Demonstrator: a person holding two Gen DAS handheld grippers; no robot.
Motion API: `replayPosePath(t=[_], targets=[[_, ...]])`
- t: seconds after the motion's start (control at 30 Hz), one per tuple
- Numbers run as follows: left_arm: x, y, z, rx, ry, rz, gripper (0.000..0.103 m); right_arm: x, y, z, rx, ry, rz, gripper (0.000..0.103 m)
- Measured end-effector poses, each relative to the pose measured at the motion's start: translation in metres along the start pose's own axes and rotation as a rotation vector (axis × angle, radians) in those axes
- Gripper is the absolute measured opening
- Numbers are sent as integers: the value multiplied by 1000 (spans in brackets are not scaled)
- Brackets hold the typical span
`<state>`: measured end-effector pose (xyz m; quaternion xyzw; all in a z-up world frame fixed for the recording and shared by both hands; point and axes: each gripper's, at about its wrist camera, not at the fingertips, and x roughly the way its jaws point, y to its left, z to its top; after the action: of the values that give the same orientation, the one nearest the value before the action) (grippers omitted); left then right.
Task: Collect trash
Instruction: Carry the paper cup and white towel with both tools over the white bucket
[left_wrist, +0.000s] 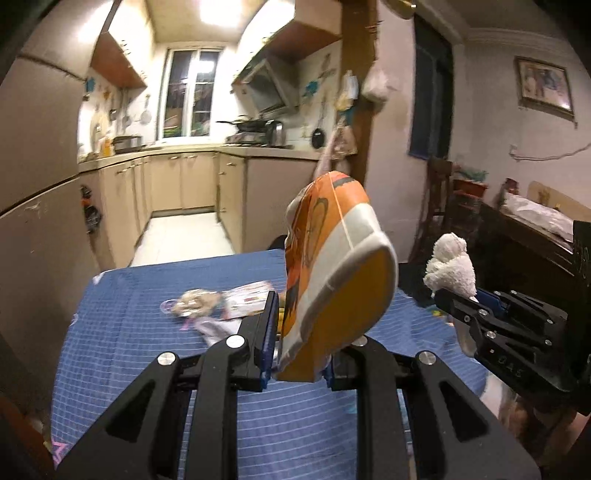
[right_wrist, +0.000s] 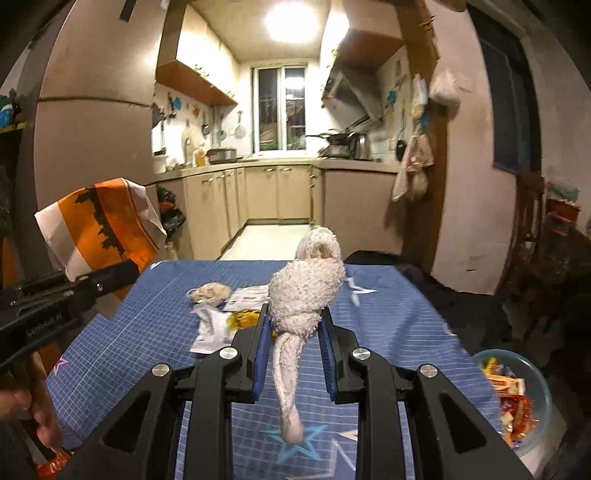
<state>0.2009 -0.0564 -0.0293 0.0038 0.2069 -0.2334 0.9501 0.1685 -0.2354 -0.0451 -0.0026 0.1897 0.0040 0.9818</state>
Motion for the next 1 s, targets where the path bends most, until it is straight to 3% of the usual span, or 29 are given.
replayPosePath(t=[0.53,0.7,1.0], targets=[[4,-133,-7,97,-2,-223,19,-121,-108,-25,70,-16,-230,26],[7,-173,-21,141,20,-288,19,-154,-146,-49,114,3,-300,26],[25,-249,-54,214,103,-400,19,-179,-209,-107,198,88,-388,26]])
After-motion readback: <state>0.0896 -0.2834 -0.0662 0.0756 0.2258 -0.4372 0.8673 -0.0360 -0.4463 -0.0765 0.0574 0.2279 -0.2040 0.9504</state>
